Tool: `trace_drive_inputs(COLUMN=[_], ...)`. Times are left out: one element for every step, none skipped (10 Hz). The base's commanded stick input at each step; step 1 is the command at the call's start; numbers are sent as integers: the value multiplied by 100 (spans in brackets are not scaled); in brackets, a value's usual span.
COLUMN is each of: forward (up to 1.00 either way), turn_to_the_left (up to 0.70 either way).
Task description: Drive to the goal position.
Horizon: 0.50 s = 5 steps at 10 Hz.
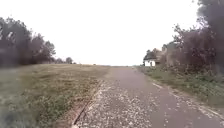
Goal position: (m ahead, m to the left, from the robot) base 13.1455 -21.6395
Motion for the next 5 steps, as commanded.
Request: trace_drive_inputs(forward=[70, 70, 70, 70, 70], turn_to_the_left=[-14, -14, -14, -14, -14])
